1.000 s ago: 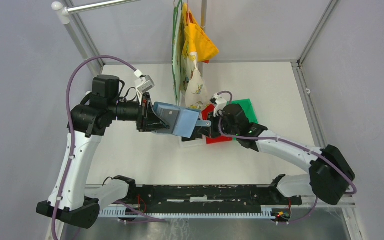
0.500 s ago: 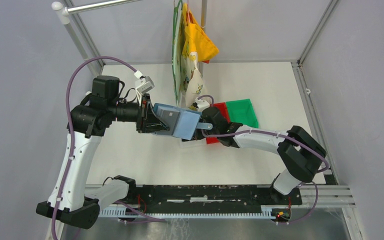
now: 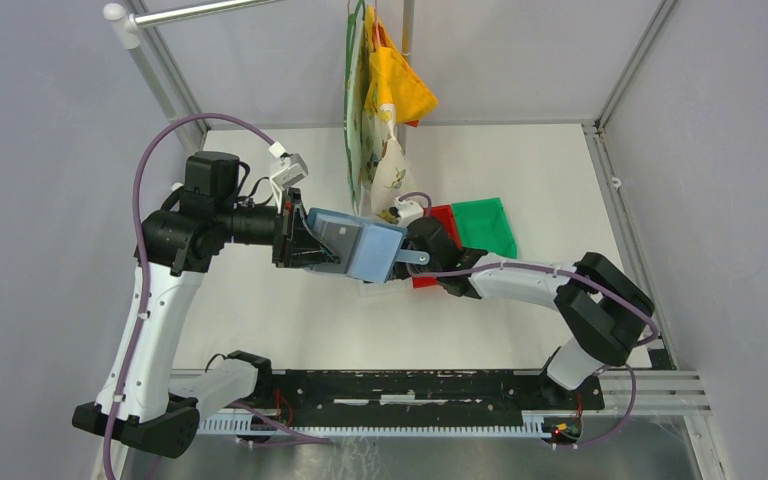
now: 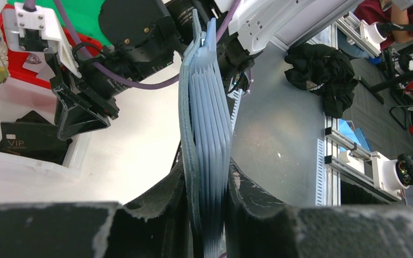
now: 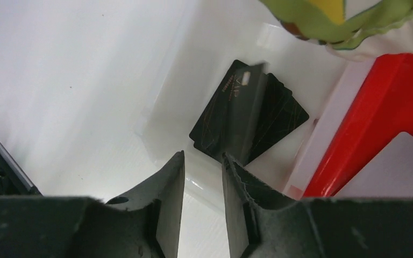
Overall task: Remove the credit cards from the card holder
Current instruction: Place the credit card in the storage box, then remove the credit card from the card holder.
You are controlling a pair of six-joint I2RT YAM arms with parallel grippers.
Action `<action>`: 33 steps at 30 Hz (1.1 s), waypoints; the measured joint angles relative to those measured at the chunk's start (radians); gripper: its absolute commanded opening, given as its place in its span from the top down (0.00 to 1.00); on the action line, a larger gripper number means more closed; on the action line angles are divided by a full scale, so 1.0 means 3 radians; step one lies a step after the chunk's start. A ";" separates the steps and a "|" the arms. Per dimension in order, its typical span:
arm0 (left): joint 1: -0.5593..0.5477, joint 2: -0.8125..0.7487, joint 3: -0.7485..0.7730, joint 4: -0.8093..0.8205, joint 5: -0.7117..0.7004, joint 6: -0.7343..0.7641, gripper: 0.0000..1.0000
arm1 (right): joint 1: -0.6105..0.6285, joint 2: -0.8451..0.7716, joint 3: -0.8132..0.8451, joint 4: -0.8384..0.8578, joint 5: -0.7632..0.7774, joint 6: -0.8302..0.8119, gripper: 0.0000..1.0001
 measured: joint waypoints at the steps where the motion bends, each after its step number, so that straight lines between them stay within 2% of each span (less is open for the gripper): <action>1: 0.0000 0.0000 0.0000 0.0000 0.0014 0.0000 0.98 | 0.0000 -0.0055 -0.0023 -0.0001 0.0011 -0.0008 0.57; 9: 0.0000 0.0000 0.0000 0.0008 0.0067 -0.0004 0.98 | 0.0000 -0.0673 -0.0083 -0.0024 0.0104 -0.0052 0.39; 15: 0.0000 0.0001 0.0000 0.0010 0.0118 -0.0004 0.98 | -0.0022 -0.1555 -0.0114 -0.0248 0.0197 -0.0140 0.18; 21: 0.0000 0.0001 -0.0008 0.0015 0.0178 -0.0004 0.98 | -0.0392 -0.2377 -0.0045 -0.0518 -0.0011 -0.0205 0.02; 26: 0.0000 0.0001 -0.0058 0.0039 0.0214 -0.0004 0.98 | -0.0492 -0.2453 0.0150 -0.0530 -0.0607 -0.0118 0.02; 33: 0.0000 -0.0008 -0.0112 0.0037 0.0214 -0.0004 0.97 | -0.0490 -0.2375 0.0083 -0.0042 -0.1457 0.0300 0.02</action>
